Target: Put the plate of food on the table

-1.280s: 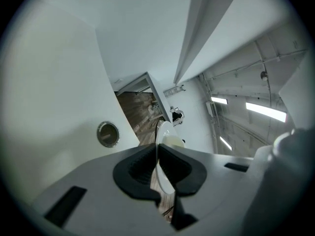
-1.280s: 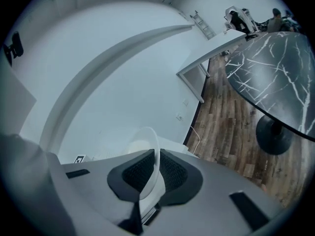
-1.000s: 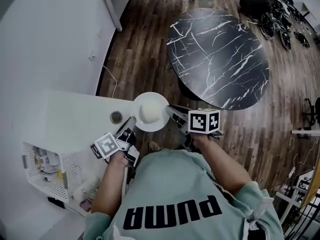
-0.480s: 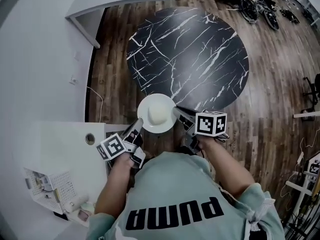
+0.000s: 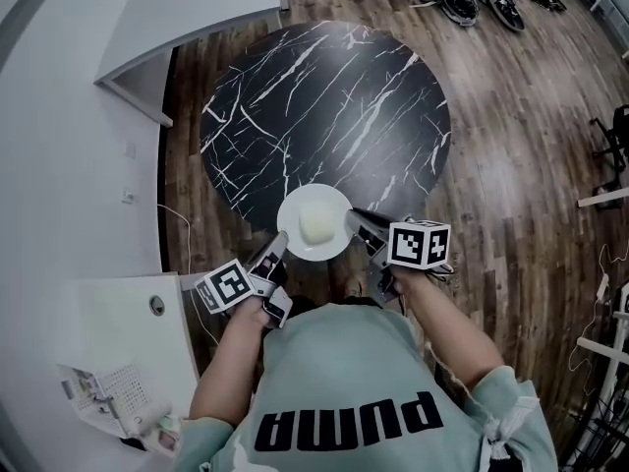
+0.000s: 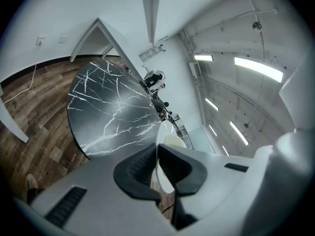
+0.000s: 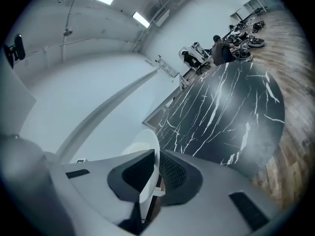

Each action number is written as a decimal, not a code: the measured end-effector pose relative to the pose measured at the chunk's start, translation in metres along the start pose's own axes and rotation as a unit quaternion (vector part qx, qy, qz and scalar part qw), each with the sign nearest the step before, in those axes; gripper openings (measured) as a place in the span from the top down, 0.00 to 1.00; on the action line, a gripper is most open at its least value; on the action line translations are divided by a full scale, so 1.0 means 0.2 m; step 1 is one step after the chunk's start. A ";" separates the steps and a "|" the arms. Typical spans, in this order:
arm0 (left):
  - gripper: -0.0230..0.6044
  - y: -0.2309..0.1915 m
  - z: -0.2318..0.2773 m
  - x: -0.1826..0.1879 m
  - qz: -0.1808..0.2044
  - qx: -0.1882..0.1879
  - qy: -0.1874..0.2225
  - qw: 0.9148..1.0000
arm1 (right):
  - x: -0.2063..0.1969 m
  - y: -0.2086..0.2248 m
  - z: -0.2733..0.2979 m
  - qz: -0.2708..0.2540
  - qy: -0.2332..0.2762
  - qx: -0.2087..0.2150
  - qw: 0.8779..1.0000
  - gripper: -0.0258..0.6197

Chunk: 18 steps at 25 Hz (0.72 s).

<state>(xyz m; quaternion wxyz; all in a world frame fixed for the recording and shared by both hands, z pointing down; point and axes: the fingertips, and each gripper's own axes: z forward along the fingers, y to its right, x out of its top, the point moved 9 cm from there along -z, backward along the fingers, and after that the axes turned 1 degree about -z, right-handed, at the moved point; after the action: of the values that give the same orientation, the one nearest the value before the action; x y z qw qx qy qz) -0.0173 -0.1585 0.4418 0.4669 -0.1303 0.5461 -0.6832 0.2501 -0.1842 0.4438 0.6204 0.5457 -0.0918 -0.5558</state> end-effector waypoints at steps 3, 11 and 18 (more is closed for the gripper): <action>0.92 0.04 0.14 0.00 0.006 -0.003 -0.017 1.000 | 0.07 0.09 -0.06 0.006 0.014 -0.012 1.000 0.90; 0.92 0.01 0.57 0.11 0.021 -0.013 -0.085 0.996 | 0.22 0.39 -0.04 0.042 0.047 -0.054 0.997 0.90; 0.92 -0.11 0.99 0.25 0.016 -0.017 -0.138 0.990 | 0.38 0.67 0.07 0.084 0.066 -0.097 0.990 0.90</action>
<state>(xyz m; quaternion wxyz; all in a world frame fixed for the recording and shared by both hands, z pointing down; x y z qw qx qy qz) 0.0823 -0.3222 0.5171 0.5462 -0.2227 0.4896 -0.6421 0.3466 -0.2808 0.5156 0.7196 0.5087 -0.0425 -0.4708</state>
